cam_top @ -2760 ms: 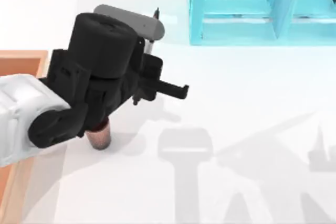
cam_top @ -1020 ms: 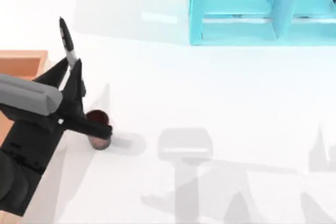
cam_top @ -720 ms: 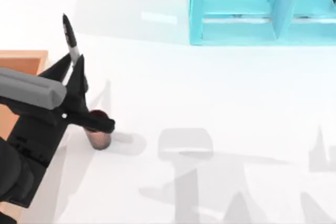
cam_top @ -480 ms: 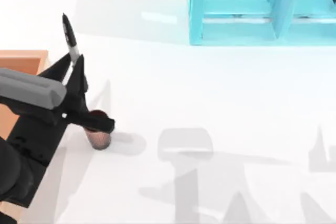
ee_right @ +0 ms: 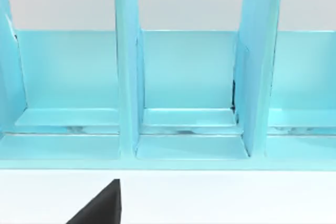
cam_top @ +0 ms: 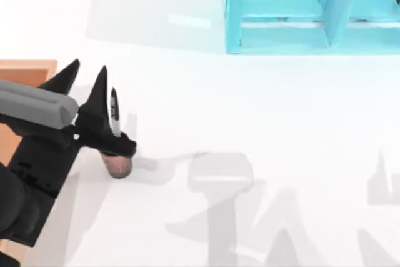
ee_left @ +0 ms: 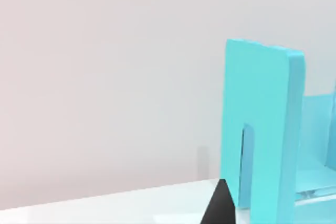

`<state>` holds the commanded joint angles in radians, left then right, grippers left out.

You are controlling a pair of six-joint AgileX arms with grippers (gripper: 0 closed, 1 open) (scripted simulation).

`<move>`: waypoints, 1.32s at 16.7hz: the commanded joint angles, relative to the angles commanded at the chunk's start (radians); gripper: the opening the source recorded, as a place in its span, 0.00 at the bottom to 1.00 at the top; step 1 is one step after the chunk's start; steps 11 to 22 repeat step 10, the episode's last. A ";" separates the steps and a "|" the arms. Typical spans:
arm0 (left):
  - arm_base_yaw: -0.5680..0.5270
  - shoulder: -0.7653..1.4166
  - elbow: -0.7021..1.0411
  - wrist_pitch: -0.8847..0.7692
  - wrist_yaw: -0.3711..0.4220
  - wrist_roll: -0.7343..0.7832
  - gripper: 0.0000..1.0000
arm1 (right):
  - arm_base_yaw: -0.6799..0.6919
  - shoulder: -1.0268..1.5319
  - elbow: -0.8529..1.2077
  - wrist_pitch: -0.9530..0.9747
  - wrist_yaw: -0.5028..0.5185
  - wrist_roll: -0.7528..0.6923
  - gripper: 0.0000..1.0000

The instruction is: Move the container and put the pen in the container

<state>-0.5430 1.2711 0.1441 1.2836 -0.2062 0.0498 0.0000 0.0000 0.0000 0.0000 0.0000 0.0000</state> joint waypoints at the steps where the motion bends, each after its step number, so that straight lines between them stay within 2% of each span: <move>1: 0.000 0.000 0.000 0.000 0.000 0.000 0.75 | 0.000 0.000 0.000 0.000 0.000 0.000 1.00; 4: 0.000 0.000 0.000 0.000 0.000 0.000 0.98 | 0.000 0.000 0.000 0.000 0.000 0.000 1.00; 5: 0.000 0.000 0.000 0.000 0.000 0.000 1.00 | 0.000 0.000 0.000 0.000 0.000 0.000 1.00; 22: 0.000 0.000 0.000 0.000 0.000 0.000 1.00 | 0.000 0.000 0.000 0.000 0.000 0.000 1.00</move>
